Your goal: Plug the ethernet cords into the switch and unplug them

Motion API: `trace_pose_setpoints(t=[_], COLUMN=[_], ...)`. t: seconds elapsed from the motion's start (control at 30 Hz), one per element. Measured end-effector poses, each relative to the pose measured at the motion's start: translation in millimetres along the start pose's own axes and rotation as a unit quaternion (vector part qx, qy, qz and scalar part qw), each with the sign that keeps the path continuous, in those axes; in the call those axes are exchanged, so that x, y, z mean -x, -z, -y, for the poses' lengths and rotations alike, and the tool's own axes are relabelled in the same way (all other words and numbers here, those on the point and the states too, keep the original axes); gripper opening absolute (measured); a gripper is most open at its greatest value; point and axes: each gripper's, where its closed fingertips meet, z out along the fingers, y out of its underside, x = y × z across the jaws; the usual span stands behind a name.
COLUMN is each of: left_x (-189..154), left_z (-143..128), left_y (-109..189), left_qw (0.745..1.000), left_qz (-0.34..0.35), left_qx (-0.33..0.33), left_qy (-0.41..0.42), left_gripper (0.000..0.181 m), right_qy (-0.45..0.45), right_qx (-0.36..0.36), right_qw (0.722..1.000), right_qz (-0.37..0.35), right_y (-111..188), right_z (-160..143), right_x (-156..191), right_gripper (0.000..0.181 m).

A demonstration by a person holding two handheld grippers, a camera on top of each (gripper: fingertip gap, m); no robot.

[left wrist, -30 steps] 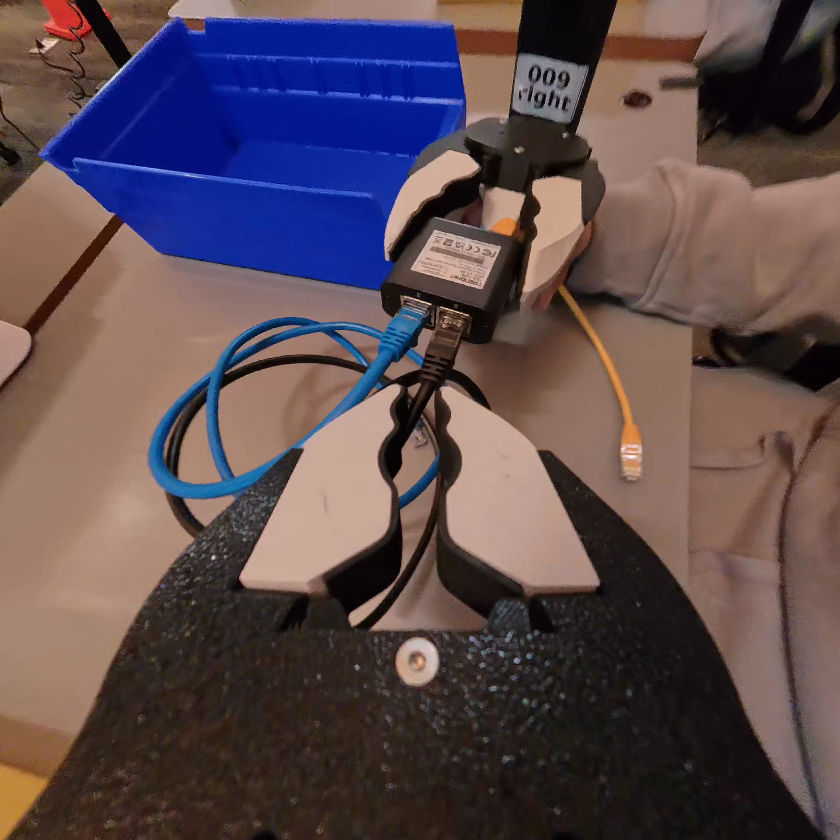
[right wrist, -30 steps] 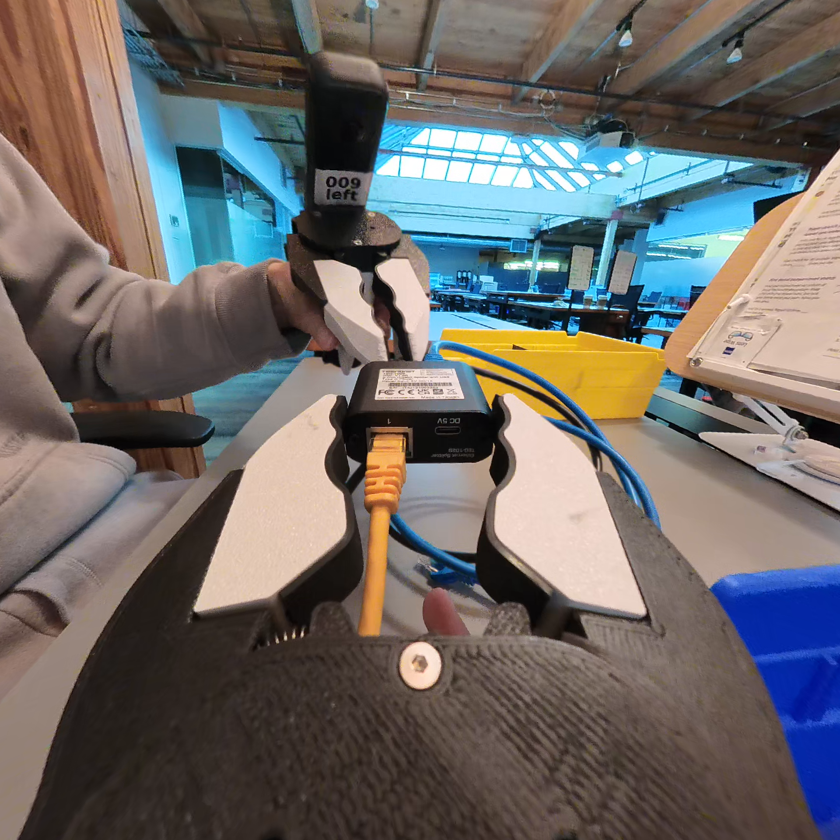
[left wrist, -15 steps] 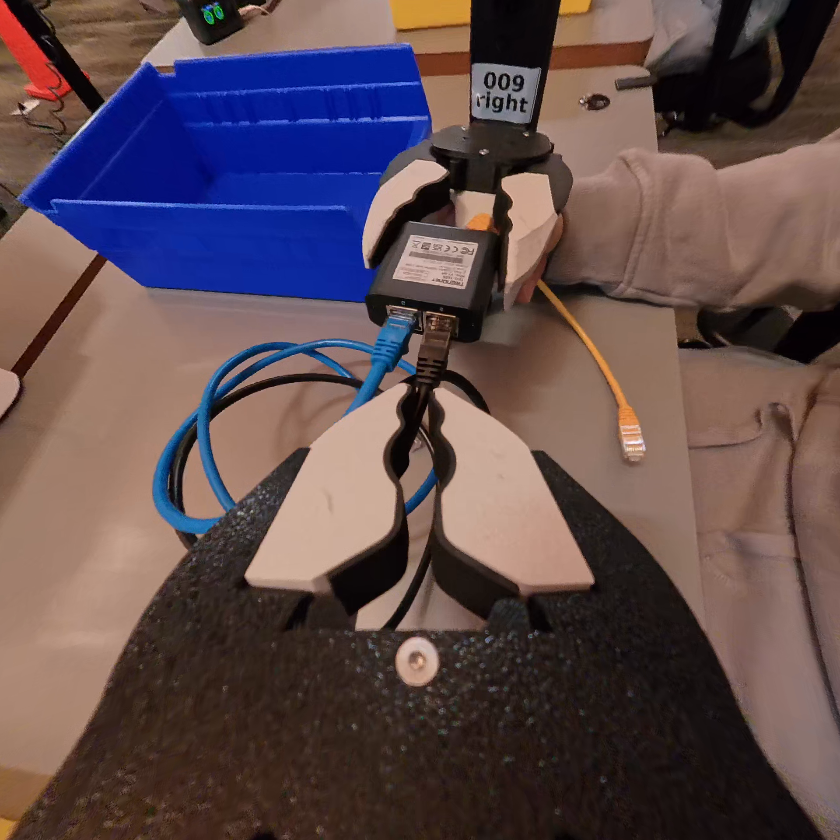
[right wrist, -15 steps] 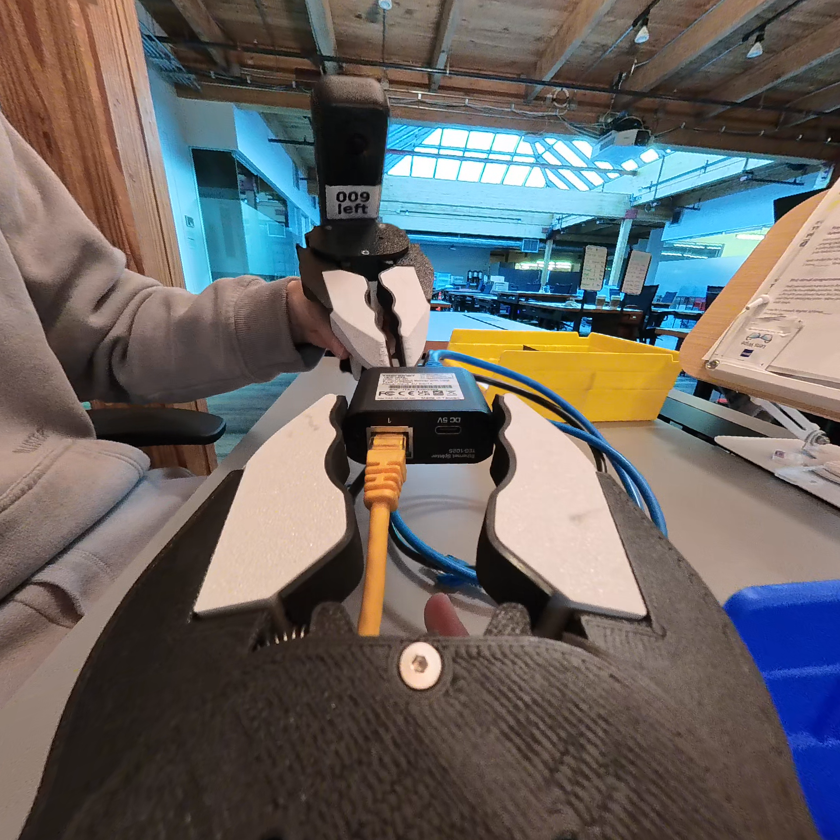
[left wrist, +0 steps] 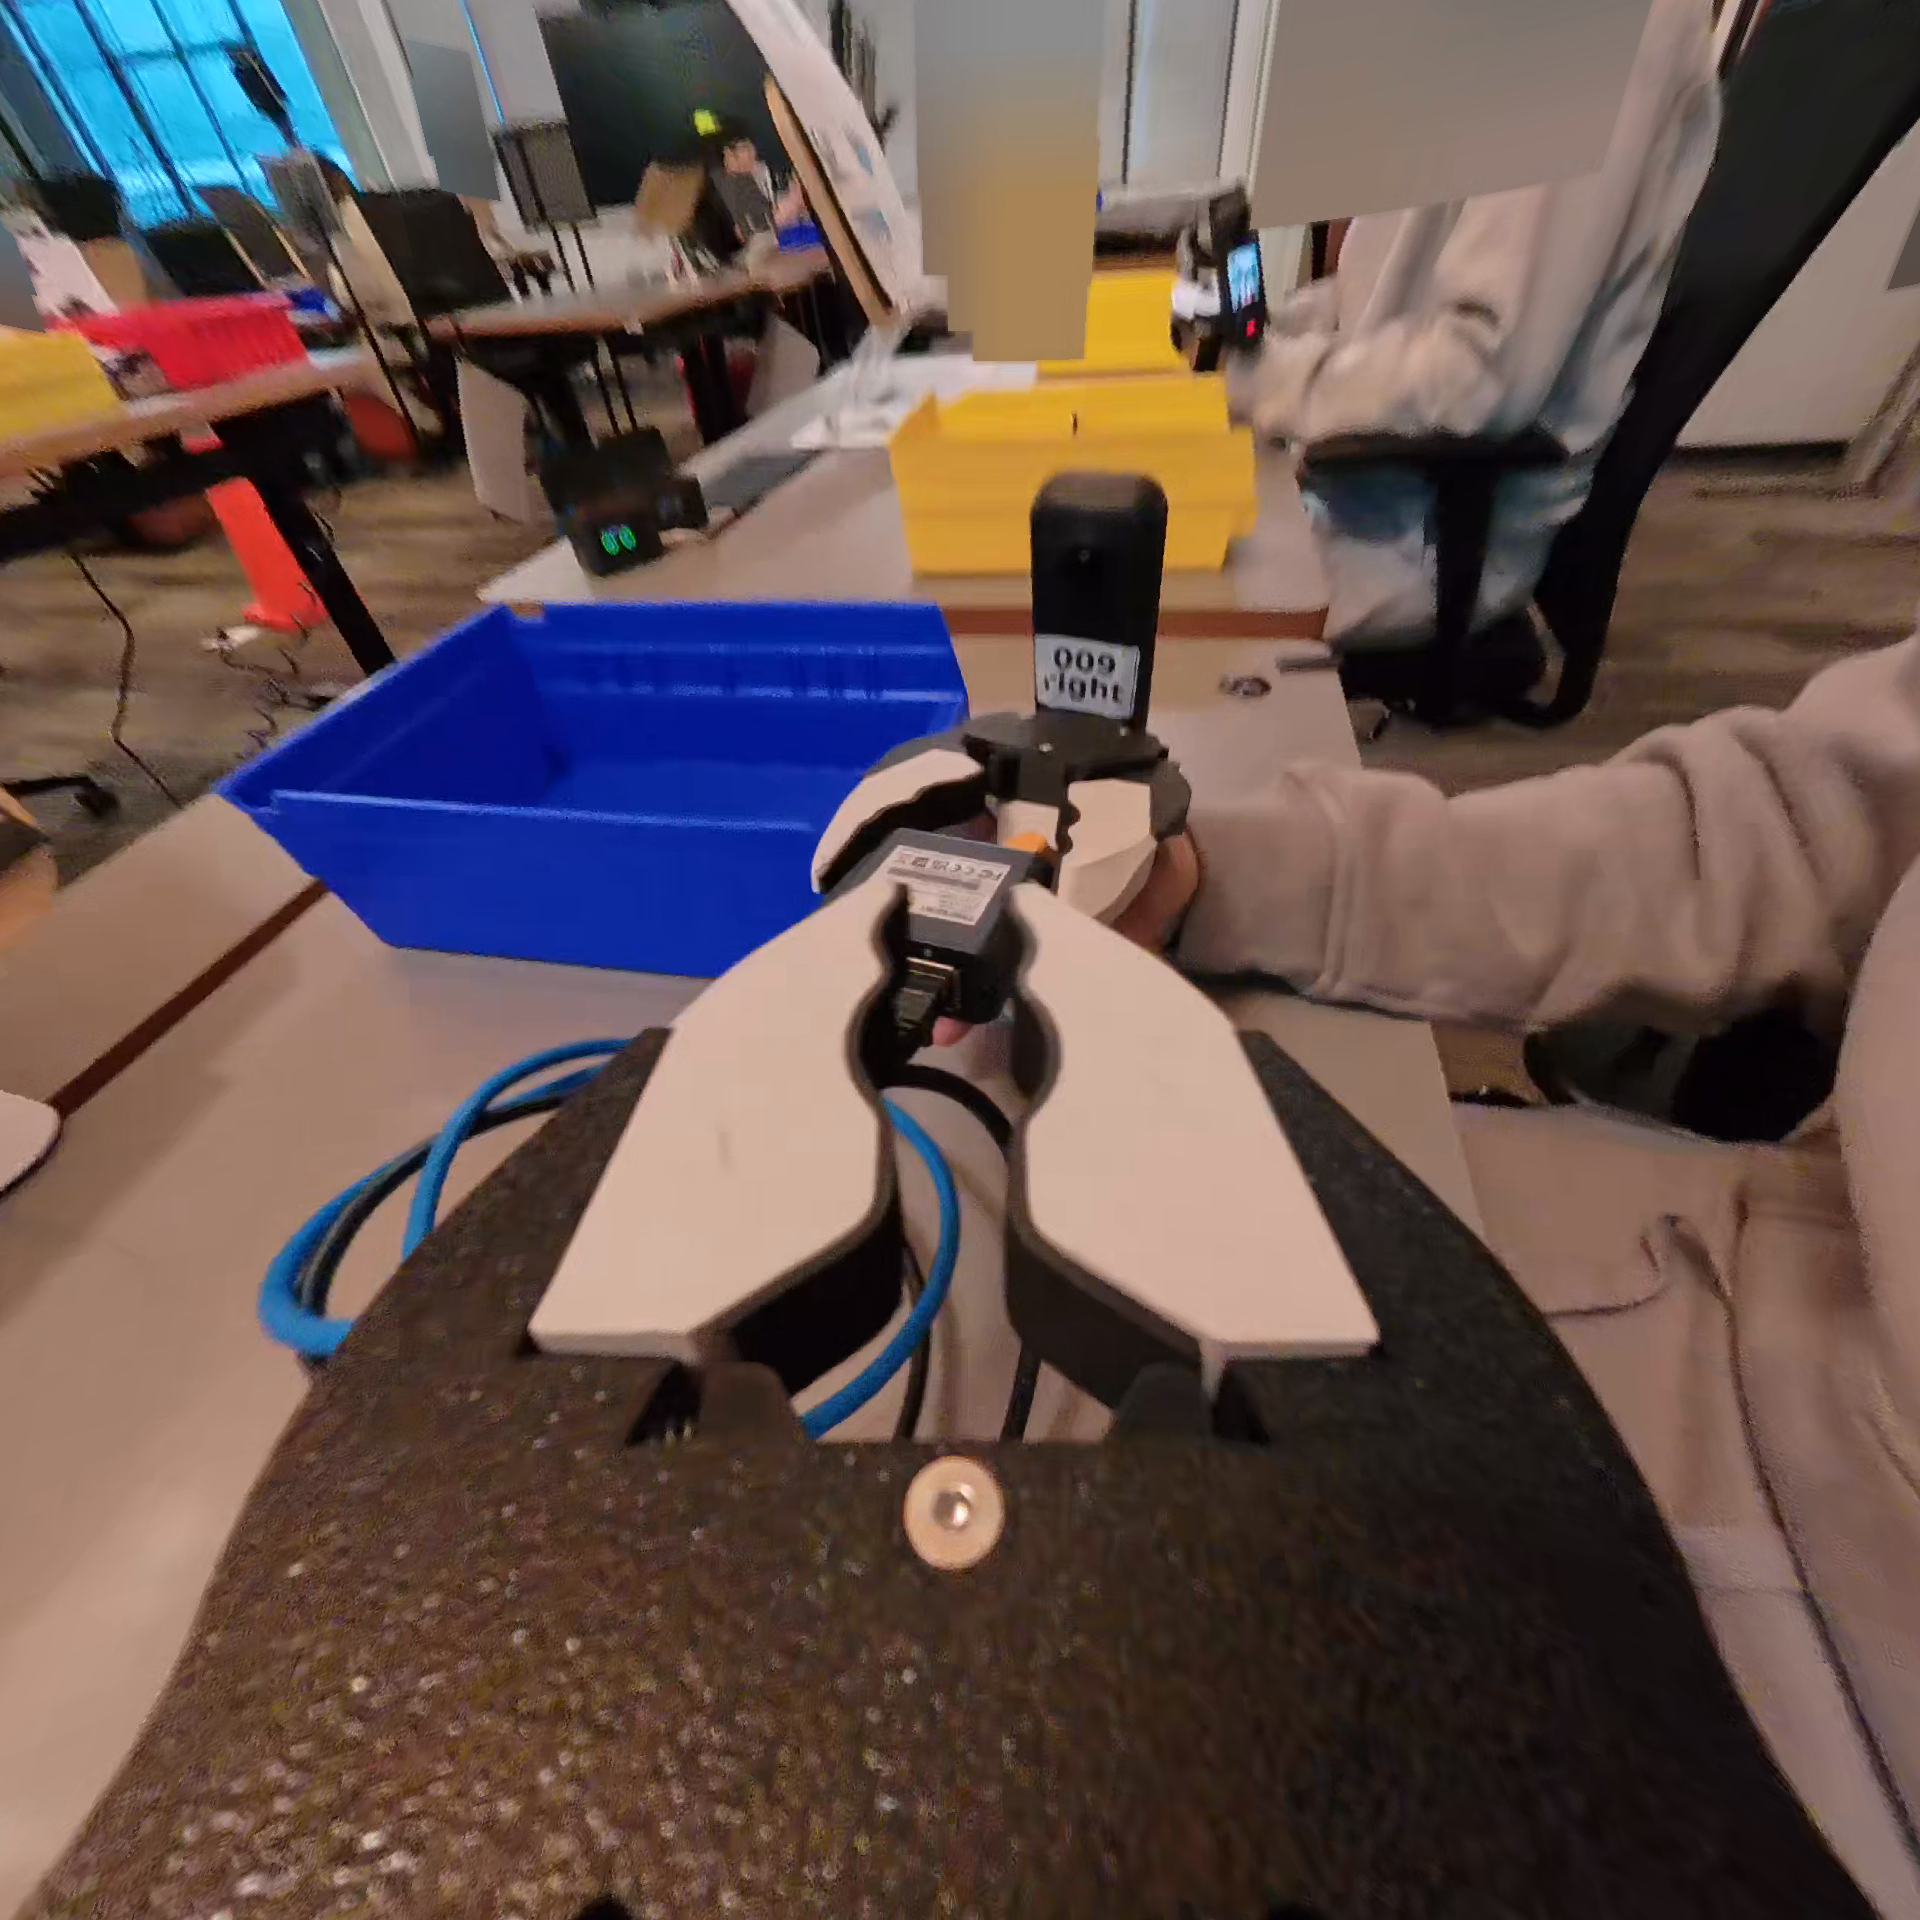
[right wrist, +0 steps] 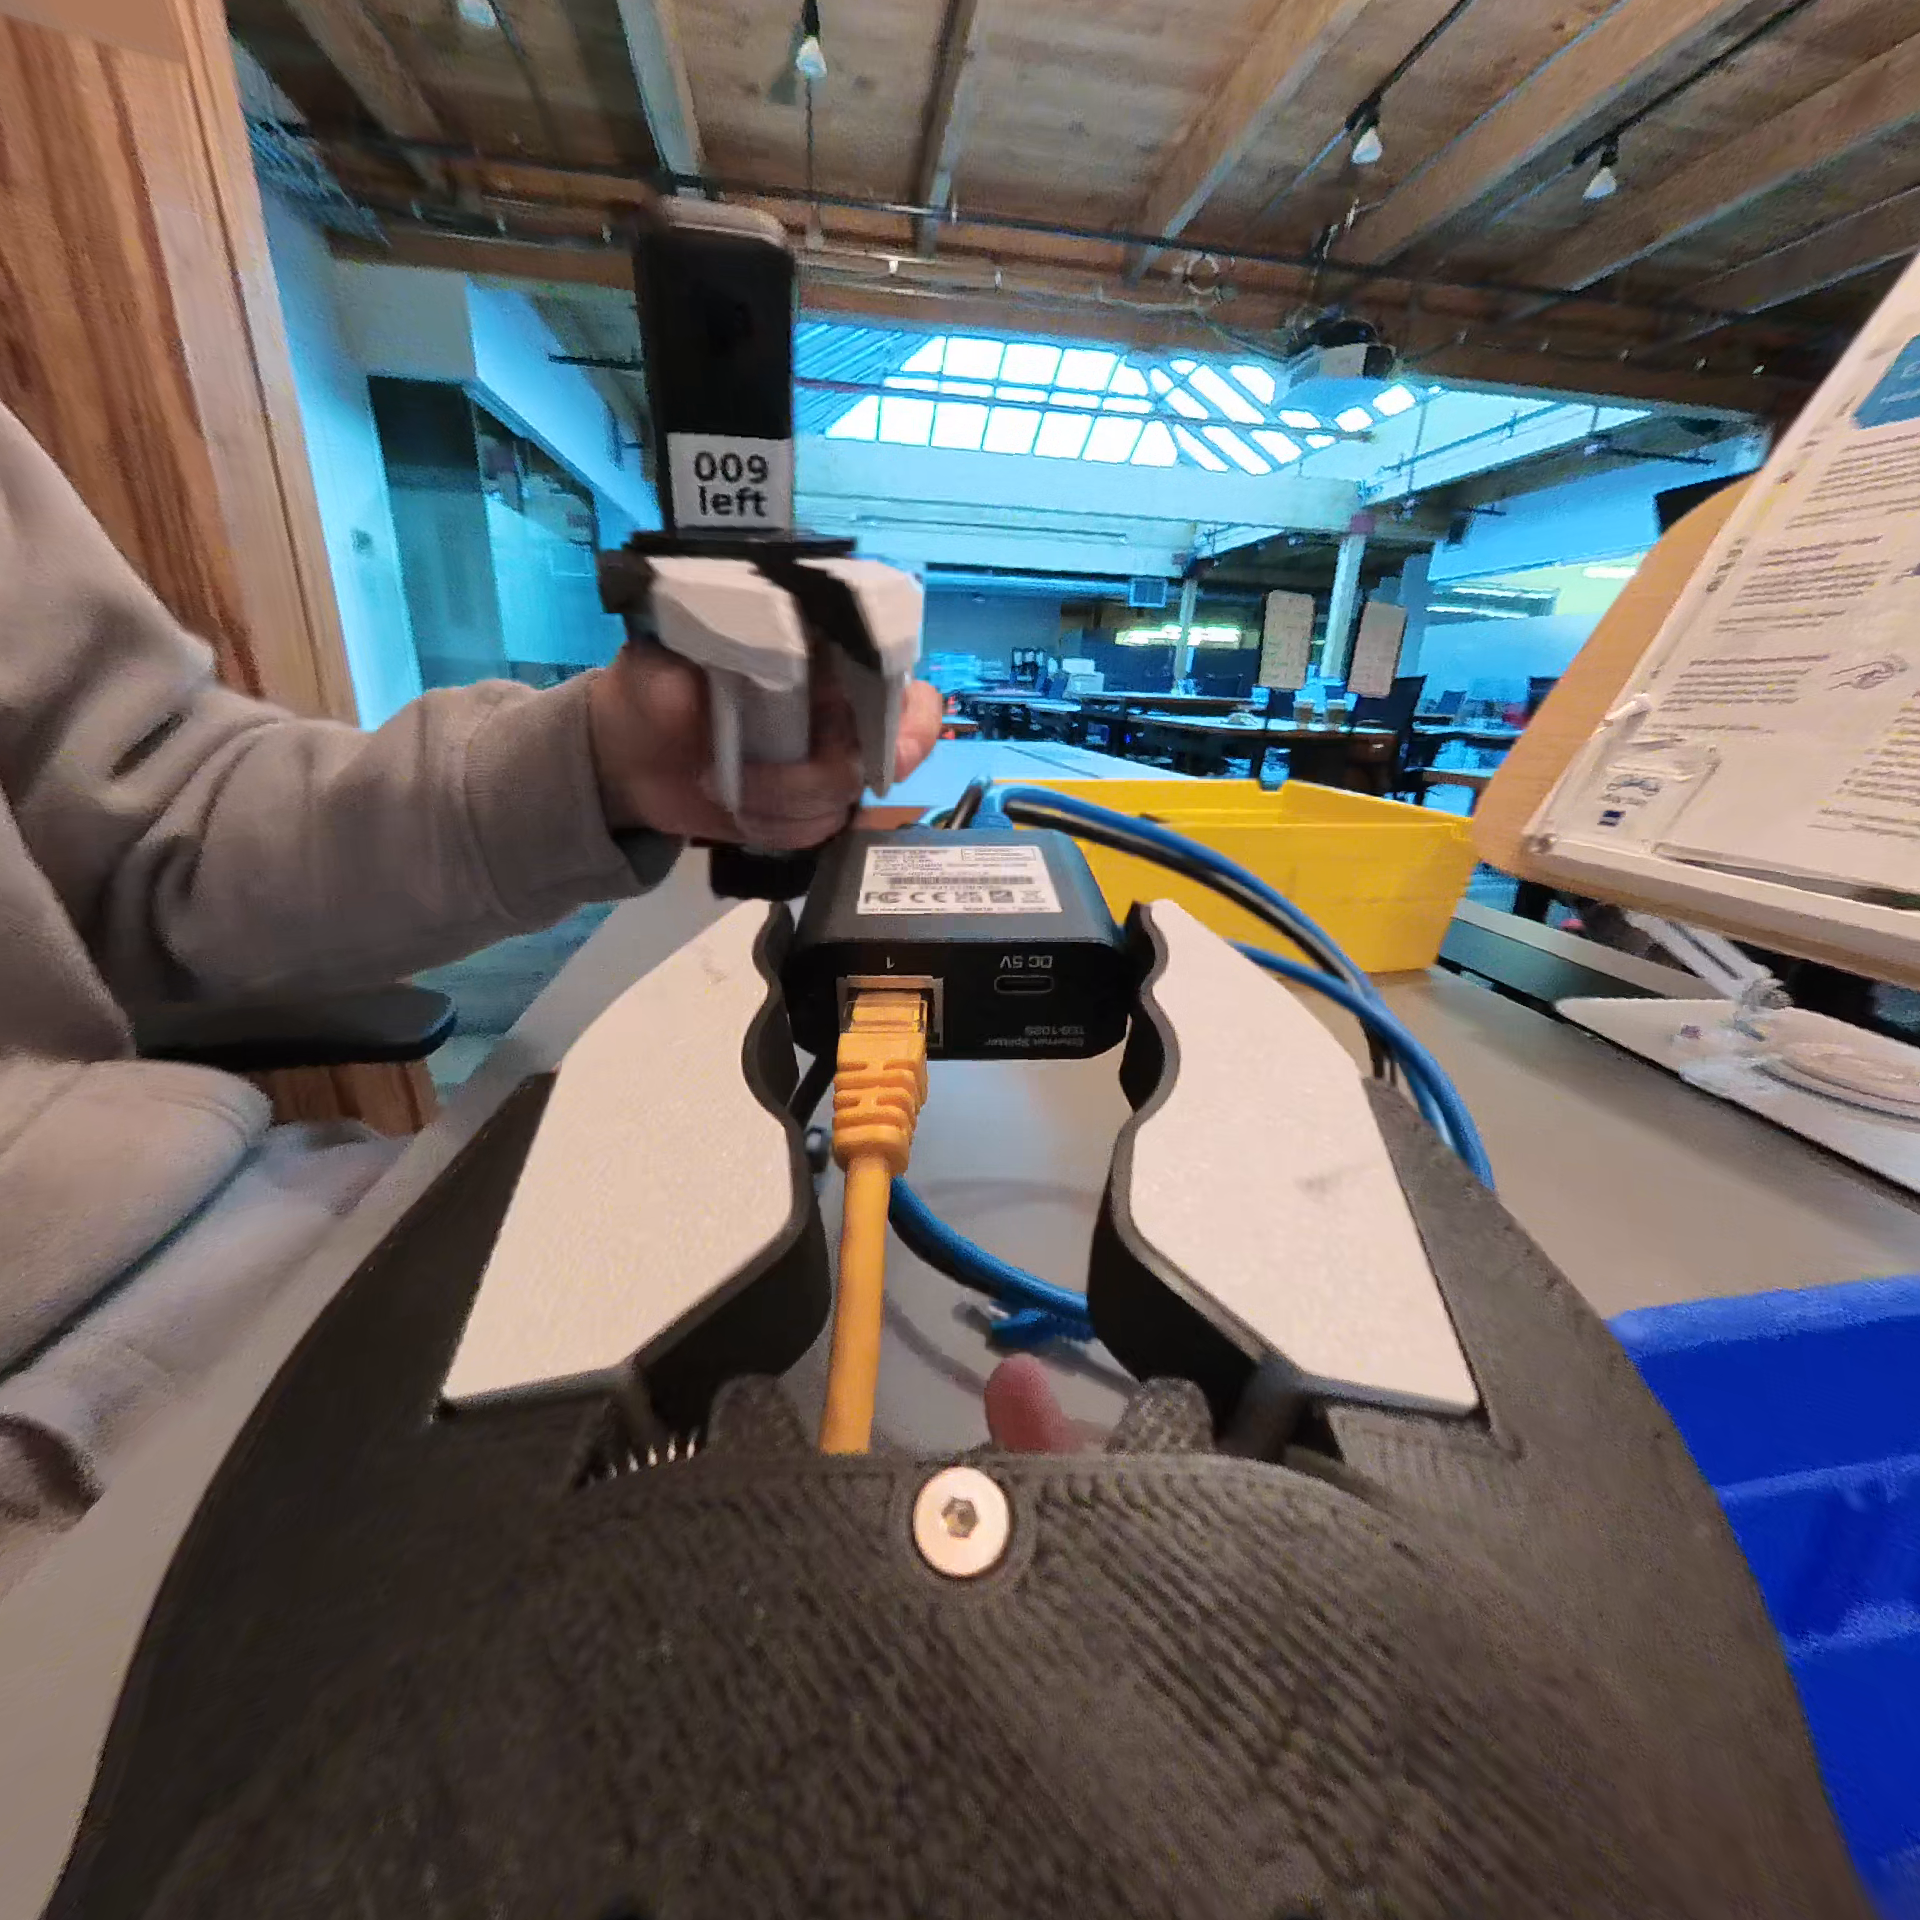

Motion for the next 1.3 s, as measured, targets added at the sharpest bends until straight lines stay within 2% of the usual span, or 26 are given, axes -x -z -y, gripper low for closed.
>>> trace_pose_setpoints(t=[0.07,0.17,0.23,0.37,0.43,0.5,0.53,0.6,0.7,0.8,0.87,0.97,1.03,1.13,1.2,1.3], left_x=[-0.8,7.1,17.7,24.4,21.3,18.5,19.1,19.4,19.6,17.8,17.2,14.0,13.8,12.1,11.1,11.6], left_z=[9.7,19.5,-2.5,-82.0,-101.8,-103.5,-103.6,-102.8,-100.1,-99.0,-98.7,-97.8,-98.4,-99.5,-99.9,-100.5], left_y=[20.6,71.0,97.1,110.1,111.5,113.5,114.4,115.3,115.7,114.5,114.2,113.7,112.8,110.7,109.7,109.2], left_qw=[1.0,0.991,0.986,0.986,0.984,0.985,0.985,0.986,0.985,0.986,0.986,0.987,0.987,0.988,0.989,0.988], left_qz=[0.014,0.078,0.113,0.12,0.125,0.122,0.124,0.125,0.122,0.112,0.115,0.113,0.116,0.112,0.109,0.111], left_qx=[-0.024,-0.106,-0.123,-0.064,-0.06,-0.059,-0.057,-0.061,-0.073,-0.077,-0.077,-0.076,-0.073,-0.066,-0.063,-0.061], left_qy=[-0.009,-0.02,0.005,0.1,0.112,0.108,0.101,0.094,0.097,0.101,0.097,0.084,0.086,0.084,0.082,0.085], left_gripper=[0.028,0.029,0.028,0.029,0.029,0.029,0.029,0.027,0.027,0.027,0.026,0.024,0.024,0.024,0.024,0.025], right_qy=[0.005,0.029,0.059,0.143,0.179,0.211,0.229,0.282,0.369,0.388,0.361,0.36,0.32,0.273,0.24,0.192], right_qx=[-0.022,-0.053,-0.072,-0.094,-0.091,-0.084,-0.073,-0.056,-0.018,0.031,0.068,0.142,0.17,0.242,0.3,0.353], right_qw=[1.0,0.998,0.995,0.981,0.973,0.962,0.954,0.92,0.85,0.821,0.83,0.829,0.847,0.835,0.82,0.807], right_qz=[-0.012,-0.025,-0.038,-0.087,-0.116,-0.153,-0.182,-0.266,-0.375,-0.418,-0.419,-0.403,-0.39,-0.411,-0.424,-0.432], right_y=[0.4,1.3,-0.6,4.0,15.0,31.3,41.1,63.8,92.8,105.6,105.1,97.0,92.1,104.6,118.3,135.7], right_z=[13.6,42.3,67.0,129.6,158.9,184.0,193.7,213.6,228.3,204.6,164.6,102.6,71.6,34.9,17.7,15.0], right_x=[-2.3,-1.2,-0.5,-12.0,-26.2,-44.3,-57.0,-84.8,-127.2,-168.1,-189.1,-197.9,-198.8,-209.7,-216.4,-218.0], right_gripper=[0.062,0.062,0.062,0.061,0.061,0.061,0.061,0.061,0.061,0.061,0.061,0.062,0.062,0.062,0.062,0.063])
